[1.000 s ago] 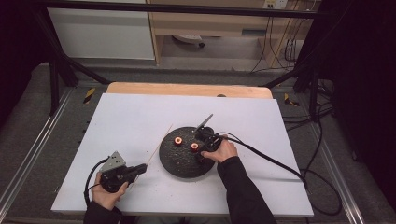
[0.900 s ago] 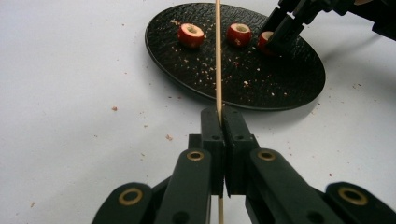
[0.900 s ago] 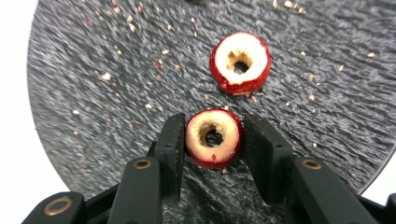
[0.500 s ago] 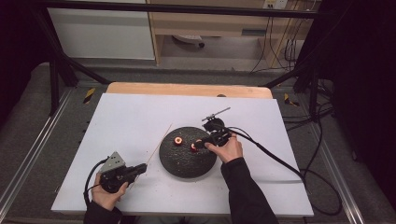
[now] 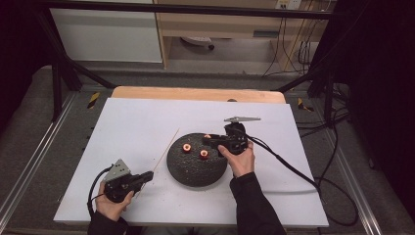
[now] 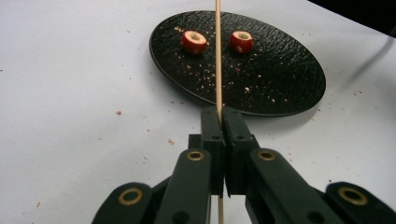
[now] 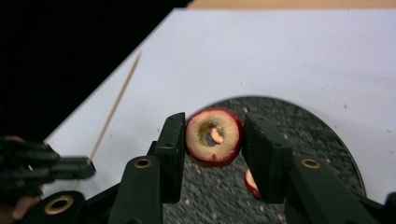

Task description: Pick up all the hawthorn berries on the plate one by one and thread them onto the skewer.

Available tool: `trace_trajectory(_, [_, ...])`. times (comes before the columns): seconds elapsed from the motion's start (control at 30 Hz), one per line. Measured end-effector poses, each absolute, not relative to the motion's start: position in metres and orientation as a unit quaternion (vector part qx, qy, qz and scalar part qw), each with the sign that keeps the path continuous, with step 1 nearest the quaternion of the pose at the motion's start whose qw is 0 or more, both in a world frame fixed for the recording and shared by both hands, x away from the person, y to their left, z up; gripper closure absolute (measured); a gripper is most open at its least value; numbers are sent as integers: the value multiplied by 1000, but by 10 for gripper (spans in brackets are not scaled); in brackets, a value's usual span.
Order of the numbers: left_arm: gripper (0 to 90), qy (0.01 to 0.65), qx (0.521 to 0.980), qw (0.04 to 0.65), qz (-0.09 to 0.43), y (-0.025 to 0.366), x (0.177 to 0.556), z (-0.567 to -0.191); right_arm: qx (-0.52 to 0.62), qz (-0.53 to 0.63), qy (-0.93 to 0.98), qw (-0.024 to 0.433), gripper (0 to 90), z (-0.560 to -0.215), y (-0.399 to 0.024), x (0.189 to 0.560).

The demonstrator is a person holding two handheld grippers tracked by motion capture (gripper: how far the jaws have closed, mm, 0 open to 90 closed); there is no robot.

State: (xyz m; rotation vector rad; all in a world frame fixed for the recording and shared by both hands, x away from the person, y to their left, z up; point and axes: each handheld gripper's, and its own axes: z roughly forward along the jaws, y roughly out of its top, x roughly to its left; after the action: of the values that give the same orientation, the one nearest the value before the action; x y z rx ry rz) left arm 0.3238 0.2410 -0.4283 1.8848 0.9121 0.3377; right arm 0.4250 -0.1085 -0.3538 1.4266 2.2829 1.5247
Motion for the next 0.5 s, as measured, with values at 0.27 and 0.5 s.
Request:
trace_trajectory(0.27, [882, 376, 774, 490, 139, 239, 322, -428, 470, 585, 660, 25, 610, -358, -109, 420])
trace_trajectory(0.5, [882, 374, 773, 493, 139, 236, 321, -429, 465, 631, 621, 31, 610, -361, -103, 420])
